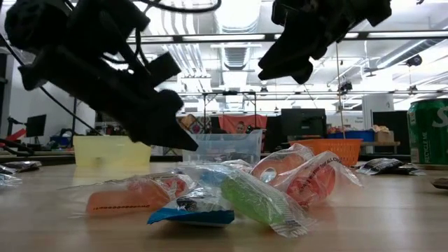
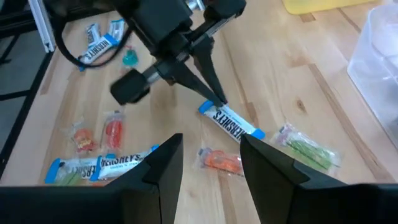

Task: Organize candy in baskets
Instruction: Put the white chocolate bar chocolate into the orange bin

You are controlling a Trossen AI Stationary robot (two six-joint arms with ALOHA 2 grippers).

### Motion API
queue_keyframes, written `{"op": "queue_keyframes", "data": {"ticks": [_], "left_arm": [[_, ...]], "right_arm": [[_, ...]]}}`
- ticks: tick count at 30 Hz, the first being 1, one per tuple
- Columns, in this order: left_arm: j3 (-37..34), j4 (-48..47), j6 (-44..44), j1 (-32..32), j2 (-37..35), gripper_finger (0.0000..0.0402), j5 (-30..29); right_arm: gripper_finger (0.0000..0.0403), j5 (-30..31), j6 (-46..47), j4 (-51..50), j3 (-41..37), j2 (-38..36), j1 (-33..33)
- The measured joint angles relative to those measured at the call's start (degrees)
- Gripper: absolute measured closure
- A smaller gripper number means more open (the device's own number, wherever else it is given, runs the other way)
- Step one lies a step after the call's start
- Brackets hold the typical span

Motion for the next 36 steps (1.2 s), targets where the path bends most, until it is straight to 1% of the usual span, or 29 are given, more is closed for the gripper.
{"op": "queue_keyframes", "data": {"ticks": [3,6,9,11,15,18,22,24,26,29,31,33,36], "left_arm": [[0.0,-1.5,2.8,0.0,-1.1,0.0401,3.5],[0.0,-1.1,5.4,-0.1,-1.4,0.0401,7.6],[0.0,-1.1,5.2,-0.1,-1.4,0.0400,8.0],[0.0,-1.0,4.4,-0.1,-1.4,0.0390,8.0],[0.0,-0.3,4.0,0.0,-1.4,0.0349,7.6],[0.0,-0.3,3.6,0.0,-0.4,0.0302,7.3],[0.0,-0.2,1.8,0.0,2.5,0.0241,4.8],[0.0,-0.1,1.0,0.0,3.8,0.0219,3.6],[0.0,0.3,-0.2,0.0,4.5,0.0207,2.9],[0.1,0.9,-2.5,0.0,5.8,0.0208,2.1],[-0.1,1.3,-4.1,0.0,6.4,0.0219,2.0],[-0.5,1.4,-5.4,-0.1,6.7,0.0241,2.3],[-1.2,1.8,-6.6,0.0,6.7,0.0286,3.1]], "right_arm": [[0.0252,0.0,0.0,2.1,-2.0,0.0,0.0],[0.0252,0.1,-1.0,3.4,-3.3,0.0,0.1],[0.0252,0.0,-2.3,3.4,-3.7,0.2,0.4],[0.0252,0.0,-2.6,3.7,-3.7,0.5,0.5],[0.0252,0.0,-3.3,4.9,-3.7,1.4,0.6],[0.0252,0.0,-3.4,5.3,-3.7,2.1,0.6],[0.0252,-0.1,-3.5,5.9,-3.7,2.9,0.6],[0.0252,-0.1,-3.5,5.9,-3.7,3.3,0.6],[0.0252,-0.1,-3.5,5.9,-3.7,3.6,0.6],[0.0252,-0.1,-3.5,5.9,-3.7,3.7,0.6],[0.0252,-0.1,-3.5,5.9,-3.7,3.7,0.6],[0.0252,-0.1,-3.5,5.9,-3.7,3.7,0.6],[0.0252,-0.1,-3.5,5.9,-3.7,3.7,0.6]]}}
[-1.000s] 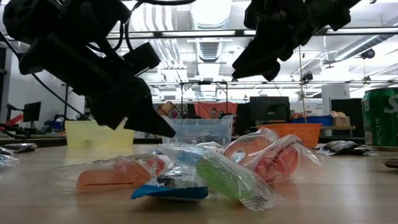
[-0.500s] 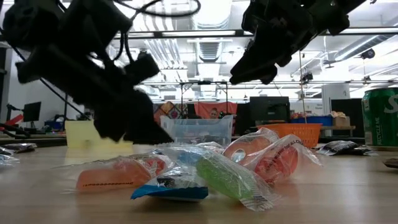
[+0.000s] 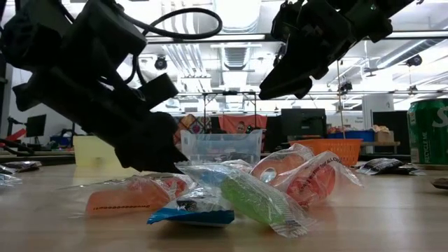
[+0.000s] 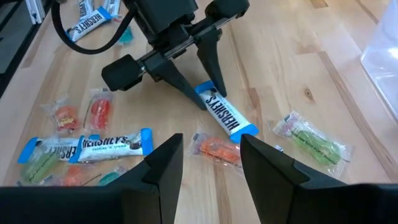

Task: Organize candy in baskets
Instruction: Put the white chocolate bar chocolate into the orange bin

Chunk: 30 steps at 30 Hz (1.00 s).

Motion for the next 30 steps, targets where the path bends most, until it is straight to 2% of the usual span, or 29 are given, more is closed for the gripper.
{"op": "queue_keyframes", "data": {"ticks": [5,8,10,16,20,25,30], "left_arm": [[-0.9,0.0,0.9,0.0,-0.1,0.0361,-1.8],[-1.1,0.0,1.5,-0.1,-0.7,0.0377,-3.0],[-1.3,-0.5,2.5,-0.4,-1.7,0.0380,-3.9],[-1.5,-0.2,5.4,-0.9,-6.6,0.0383,-1.1],[-1.5,1.9,5.1,-0.9,-10.1,0.0383,4.4],[-1.4,8.4,4.5,-0.9,-12.0,0.0382,7.9],[-1.4,17.5,4.5,-0.9,-11.7,0.0382,10.1]], "right_arm": [[0.0252,0.0,0.0,0.0,0.0,0.0,0.0],[0.0252,0.0,0.0,0.0,0.0,0.0,0.0],[0.0252,0.0,0.0,0.0,0.0,0.0,0.0],[0.0252,0.1,-4.1,0.4,0.0,0.1,0.7],[0.0252,0.1,-11.8,2.0,0.0,0.1,2.3],[0.0252,0.0,-19.2,4.6,0.1,0.1,3.5],[0.0252,0.1,-21.4,5.1,0.1,0.1,3.5]]}}
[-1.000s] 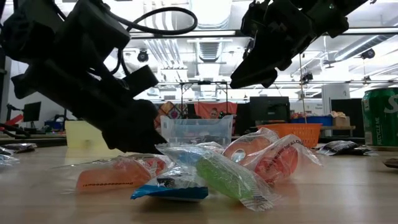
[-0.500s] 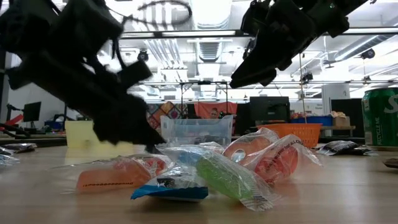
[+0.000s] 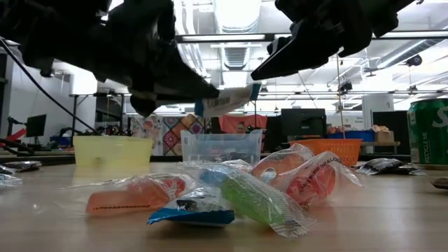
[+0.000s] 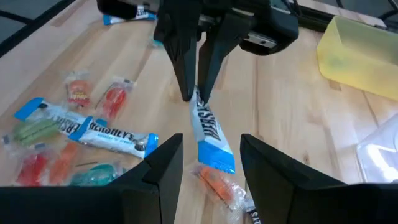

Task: Organize candy in baskets
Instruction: Put the white chocolate bar chocolate into the orange bin

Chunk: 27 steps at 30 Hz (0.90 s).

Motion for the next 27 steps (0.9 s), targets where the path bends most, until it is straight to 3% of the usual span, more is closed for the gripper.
{"op": "queue_keyframes", "data": {"ticks": [9,27], "left_arm": [[0.0,7.6,2.0,0.0,0.8,0.0385,0.1],[2.3,7.8,6.7,0.2,0.8,0.0386,0.6]], "right_arm": [[0.0252,-0.1,-0.3,0.0,0.0,0.0,0.0],[0.0252,0.1,-2.7,1.3,0.0,0.0,0.0]]}}
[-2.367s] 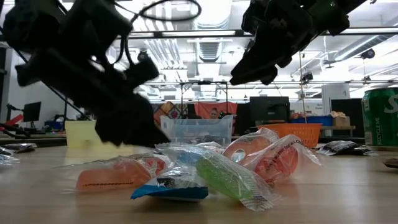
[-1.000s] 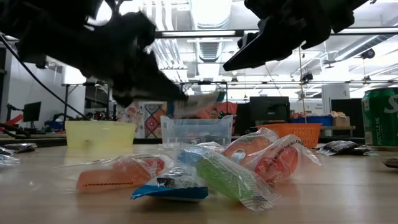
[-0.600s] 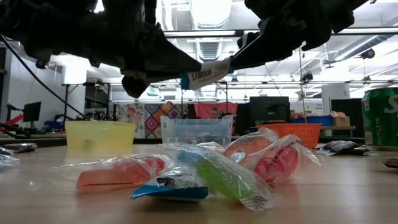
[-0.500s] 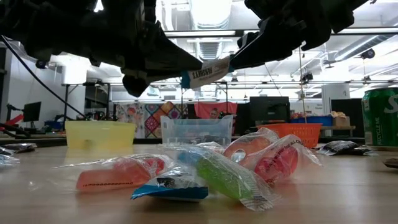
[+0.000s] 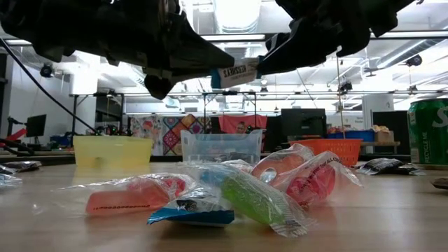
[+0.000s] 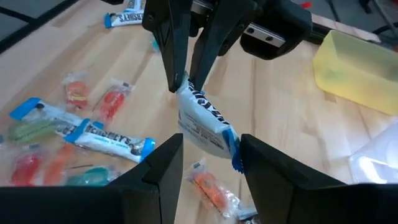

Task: Organize candy in baskets
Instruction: Put the white chocolate bar chocolate into the orange bin

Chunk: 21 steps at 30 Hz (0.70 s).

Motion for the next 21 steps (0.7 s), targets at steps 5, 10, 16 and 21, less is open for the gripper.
{"op": "queue_keyframes", "data": {"ticks": [5,10,16,21], "left_arm": [[0.0,0.0,-0.1,0.0,0.0,0.0386,-0.3],[0.0,0.0,-0.2,0.2,0.0,0.0387,-0.5],[0.3,0.3,-0.2,0.9,0.0,0.0387,-1.0],[0.6,0.3,0.4,0.9,0.0,0.0387,-0.9]], "right_arm": [[0.0252,3.2,-0.8,0.0,0.0,-0.3,0.0],[0.0252,2.2,-1.2,0.8,0.0,-0.3,0.0],[0.0256,-2.2,-2.5,3.6,0.0,0.0,0.0],[0.0304,-2.2,-3.3,3.7,0.0,0.0,0.0]]}}
